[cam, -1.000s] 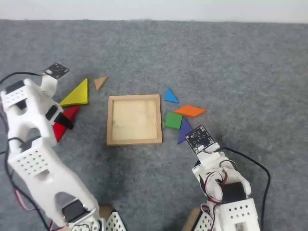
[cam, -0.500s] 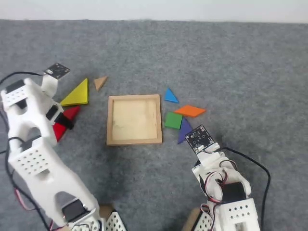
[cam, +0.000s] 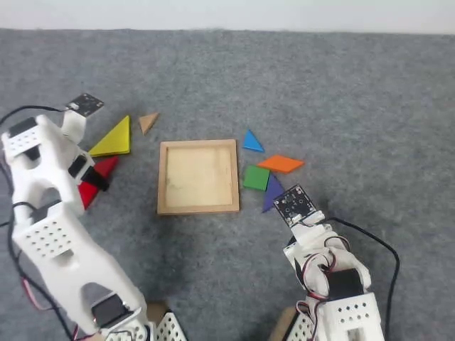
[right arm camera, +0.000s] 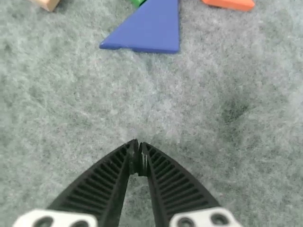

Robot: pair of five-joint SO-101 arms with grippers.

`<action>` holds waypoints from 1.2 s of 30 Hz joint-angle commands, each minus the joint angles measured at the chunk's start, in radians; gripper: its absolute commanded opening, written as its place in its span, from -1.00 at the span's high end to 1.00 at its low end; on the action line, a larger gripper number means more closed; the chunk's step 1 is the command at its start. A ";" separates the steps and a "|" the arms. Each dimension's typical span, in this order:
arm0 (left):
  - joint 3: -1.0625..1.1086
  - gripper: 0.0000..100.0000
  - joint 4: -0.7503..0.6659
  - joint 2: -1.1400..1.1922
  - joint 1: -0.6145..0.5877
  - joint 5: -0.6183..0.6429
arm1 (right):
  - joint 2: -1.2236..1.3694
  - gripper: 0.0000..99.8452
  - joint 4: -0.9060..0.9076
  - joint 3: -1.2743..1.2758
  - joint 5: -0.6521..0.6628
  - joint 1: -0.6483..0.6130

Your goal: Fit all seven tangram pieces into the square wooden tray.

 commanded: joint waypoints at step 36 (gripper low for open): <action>0.492 0.63 -0.094 -0.422 -0.046 0.066 | 0.007 0.99 0.002 0.003 -0.005 0.010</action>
